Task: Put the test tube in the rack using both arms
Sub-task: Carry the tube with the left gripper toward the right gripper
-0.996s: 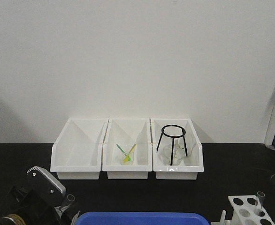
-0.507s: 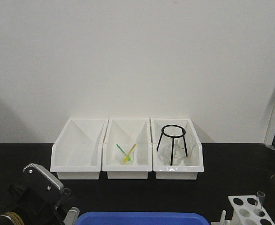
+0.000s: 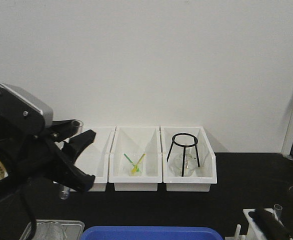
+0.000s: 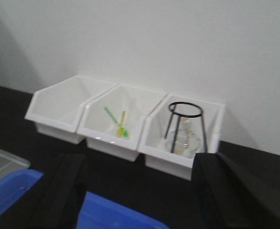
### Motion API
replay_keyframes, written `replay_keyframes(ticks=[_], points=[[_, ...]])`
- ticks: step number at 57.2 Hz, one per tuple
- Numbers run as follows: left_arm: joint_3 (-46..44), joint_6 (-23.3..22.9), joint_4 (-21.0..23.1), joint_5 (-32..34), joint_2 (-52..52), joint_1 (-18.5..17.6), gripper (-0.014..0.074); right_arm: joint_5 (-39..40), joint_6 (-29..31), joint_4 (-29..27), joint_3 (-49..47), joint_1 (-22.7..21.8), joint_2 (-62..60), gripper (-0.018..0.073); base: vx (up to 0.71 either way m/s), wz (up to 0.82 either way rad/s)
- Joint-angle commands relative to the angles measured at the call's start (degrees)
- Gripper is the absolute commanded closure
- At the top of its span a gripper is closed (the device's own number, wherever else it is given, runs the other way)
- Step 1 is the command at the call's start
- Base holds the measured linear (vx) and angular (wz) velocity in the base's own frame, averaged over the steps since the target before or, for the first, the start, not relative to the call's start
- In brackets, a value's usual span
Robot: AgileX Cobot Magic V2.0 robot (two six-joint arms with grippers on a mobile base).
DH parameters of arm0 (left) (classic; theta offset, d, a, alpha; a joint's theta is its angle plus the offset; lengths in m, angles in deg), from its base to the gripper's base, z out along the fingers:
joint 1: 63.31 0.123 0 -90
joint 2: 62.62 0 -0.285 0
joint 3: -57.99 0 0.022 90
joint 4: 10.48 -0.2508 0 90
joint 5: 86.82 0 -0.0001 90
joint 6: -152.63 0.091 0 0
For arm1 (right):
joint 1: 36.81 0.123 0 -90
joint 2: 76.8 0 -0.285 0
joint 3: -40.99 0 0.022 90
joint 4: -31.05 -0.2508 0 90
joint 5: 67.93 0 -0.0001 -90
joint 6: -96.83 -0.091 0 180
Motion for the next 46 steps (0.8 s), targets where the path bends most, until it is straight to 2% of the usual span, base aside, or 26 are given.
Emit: replay_keyframes(ticks=[1, 8, 16, 28, 42, 46], points=[[-2.81, -3.52, 0.28, 4.34, -0.28, -4.13, 0.0605, 5.14, 0.02, 0.51, -3.80, 4.57, 3.98, 0.0057, 0.00, 0.00], [-3.23, -6.83, 0.22, 7.52, 1.82, -9.36, 0.0605, 7.84, -1.12, 0.02, -6.79, 11.20, 10.81, 0.0057, 0.00, 0.00], [-3.67, -10.79, 0.22, 10.51, 3.57, -13.66, 0.0603, 13.98, -4.34, 0.10, -7.89, 14.20, 15.70, 0.0057, 0.00, 0.00], [-3.67, -12.13, 0.22, 10.87, 5.82, -17.85, 0.0603, 18.09, -9.25, 0.59, -7.89, 15.07, 18.36, 0.0057, 0.00, 0.00], [-3.67, -12.67, 0.29, 14.51, 9.56, -18.99, 0.0603, 18.72, -12.36, 5.03, -7.89, 15.07, 18.42, 0.0057, 0.00, 0.00], [-3.67, -14.33, 0.28, 15.44, 10.05, -18.99, 0.0603, 18.79, -13.26, 5.28, -7.89, 15.07, 18.42, 0.0057, 0.00, 0.00]])
